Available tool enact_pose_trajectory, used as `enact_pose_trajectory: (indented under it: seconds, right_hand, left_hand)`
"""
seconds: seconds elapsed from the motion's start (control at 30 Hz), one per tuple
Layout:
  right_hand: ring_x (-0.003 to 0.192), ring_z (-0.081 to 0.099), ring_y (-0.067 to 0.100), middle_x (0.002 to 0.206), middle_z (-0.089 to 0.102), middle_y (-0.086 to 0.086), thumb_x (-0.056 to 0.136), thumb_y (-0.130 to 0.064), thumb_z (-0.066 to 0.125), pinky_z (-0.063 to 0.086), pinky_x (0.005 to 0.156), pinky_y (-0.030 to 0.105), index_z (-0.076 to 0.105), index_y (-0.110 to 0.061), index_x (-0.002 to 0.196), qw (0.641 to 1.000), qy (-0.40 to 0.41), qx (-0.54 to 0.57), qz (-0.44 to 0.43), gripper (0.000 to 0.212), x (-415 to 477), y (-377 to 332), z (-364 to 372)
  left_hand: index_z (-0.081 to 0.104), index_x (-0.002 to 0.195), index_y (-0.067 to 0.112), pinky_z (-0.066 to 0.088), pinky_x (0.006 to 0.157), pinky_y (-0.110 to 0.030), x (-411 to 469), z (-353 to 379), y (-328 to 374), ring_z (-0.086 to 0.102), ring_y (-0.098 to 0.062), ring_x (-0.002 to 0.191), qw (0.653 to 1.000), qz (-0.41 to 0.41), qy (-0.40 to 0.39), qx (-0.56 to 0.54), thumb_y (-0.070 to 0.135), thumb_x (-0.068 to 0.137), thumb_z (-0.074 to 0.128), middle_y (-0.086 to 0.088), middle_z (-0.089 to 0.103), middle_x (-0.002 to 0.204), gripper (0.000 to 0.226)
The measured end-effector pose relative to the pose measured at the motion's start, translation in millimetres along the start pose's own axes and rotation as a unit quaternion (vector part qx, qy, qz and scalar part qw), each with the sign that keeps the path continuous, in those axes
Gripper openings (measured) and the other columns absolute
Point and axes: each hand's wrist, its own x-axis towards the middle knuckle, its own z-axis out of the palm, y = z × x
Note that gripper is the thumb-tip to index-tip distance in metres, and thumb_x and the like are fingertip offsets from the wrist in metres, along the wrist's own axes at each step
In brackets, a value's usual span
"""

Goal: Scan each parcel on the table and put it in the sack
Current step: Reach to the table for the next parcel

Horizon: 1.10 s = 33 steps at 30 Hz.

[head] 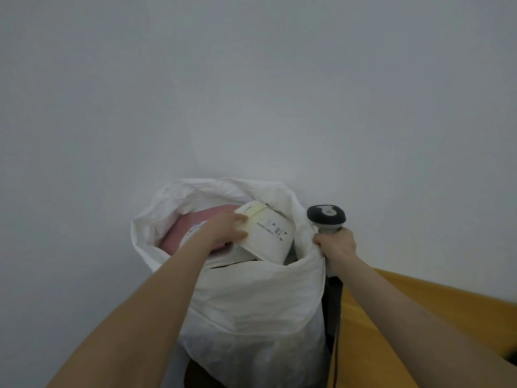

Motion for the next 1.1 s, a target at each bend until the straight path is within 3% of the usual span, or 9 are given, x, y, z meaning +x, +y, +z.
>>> enact_pose_trajectory:
  seconds: [0.07,0.17,0.3,0.47,0.6,0.67,0.87,1.0,1.1]
  right_hand:
    - [0.070,0.054,0.020,0.074,0.057,0.002,0.075,-0.007,0.069,0.041,0.058,0.027,0.054,-0.013,0.081,1.000,0.005,0.030,-0.004,0.017,1,0,2]
    - [0.079,0.058,0.026,0.079,0.059,0.004,0.074,-0.007,0.069,0.049,0.068,0.034,0.058,-0.010,0.089,0.997,0.017,0.071,-0.001,0.019,1,-4,6]
    - [0.085,0.059,0.029,0.081,0.059,0.005,0.072,-0.006,0.070,0.051,0.075,0.038,0.058,-0.009,0.092,0.995,0.031,0.092,0.001,0.023,-2,-11,13]
    - [0.077,0.059,0.027,0.079,0.061,0.008,0.073,-0.008,0.069,0.052,0.071,0.038,0.057,-0.010,0.086,0.997,0.053,0.054,-0.002,0.017,-4,-8,-2]
    - [0.074,0.062,0.026,0.080,0.064,0.009,0.077,-0.018,0.073,0.057,0.078,0.044,0.060,-0.008,0.094,0.997,0.057,0.044,0.002,0.024,-6,-13,-15]
    - [0.071,0.058,0.023,0.075,0.058,0.004,0.079,-0.025,0.073,0.055,0.073,0.040,0.056,-0.011,0.093,0.999,0.049,0.008,-0.008,0.026,-10,-19,-17]
    - [0.094,0.061,0.029,0.097,0.062,0.006,0.080,-0.032,0.070,0.053,0.086,0.042,0.055,-0.016,0.100,0.998,0.018,-0.066,-0.010,0.031,-23,-25,-8]
    - [0.090,0.061,0.028,0.098,0.063,0.007,0.079,-0.029,0.067,0.053,0.083,0.039,0.055,-0.014,0.102,0.994,0.019,-0.109,0.013,0.030,-27,-32,9]
    - [0.093,0.060,0.029,0.100,0.062,0.009,0.081,-0.024,0.069,0.052,0.083,0.038,0.053,-0.013,0.102,0.989,0.012,-0.143,0.029,0.028,-27,-39,33]
  left_hand:
    - [0.056,0.131,0.036,0.033,0.106,-0.031,8,9,13,0.043,-0.019,0.129,0.998,0.017,-0.063,-0.027,0.031,0.089,0.058,0.002,0.044,0.144,0.042]
    - [0.064,0.122,0.036,0.037,0.096,-0.025,13,21,25,0.050,-0.018,0.121,0.995,0.040,-0.092,-0.011,0.024,0.091,0.055,0.000,0.051,0.139,0.035]
    - [0.065,0.124,0.025,0.036,0.101,-0.024,9,34,20,0.050,-0.020,0.124,0.992,0.040,-0.116,-0.006,0.015,0.096,0.050,-0.001,0.053,0.140,0.033]
    - [0.064,0.124,0.028,0.040,0.101,-0.027,12,26,11,0.051,-0.018,0.122,0.997,0.043,-0.052,-0.041,0.016,0.094,0.047,0.001,0.053,0.138,0.036]
    - [0.058,0.128,0.019,0.037,0.101,-0.031,19,13,12,0.050,-0.022,0.123,0.998,0.030,0.053,-0.035,0.022,0.096,0.049,-0.004,0.055,0.136,0.034]
    - [0.057,0.128,0.014,0.042,0.100,-0.034,19,4,13,0.053,-0.027,0.120,0.994,0.016,0.095,-0.042,0.024,0.095,0.049,-0.009,0.056,0.132,0.035]
    - [0.059,0.115,0.011,0.051,0.087,-0.042,6,-1,6,0.059,-0.029,0.102,0.988,0.007,0.156,0.010,0.028,0.096,0.043,-0.010,0.061,0.112,0.030]
    - [0.051,0.131,0.011,0.043,0.098,-0.041,13,-15,-31,0.047,-0.031,0.122,0.986,-0.031,0.156,0.056,0.027,0.098,0.043,-0.012,0.048,0.134,0.038]
    - [0.044,0.135,0.010,0.041,0.098,-0.042,27,-27,-70,0.042,-0.031,0.125,0.983,-0.073,0.163,0.051,0.039,0.094,0.048,-0.013,0.043,0.136,0.050]
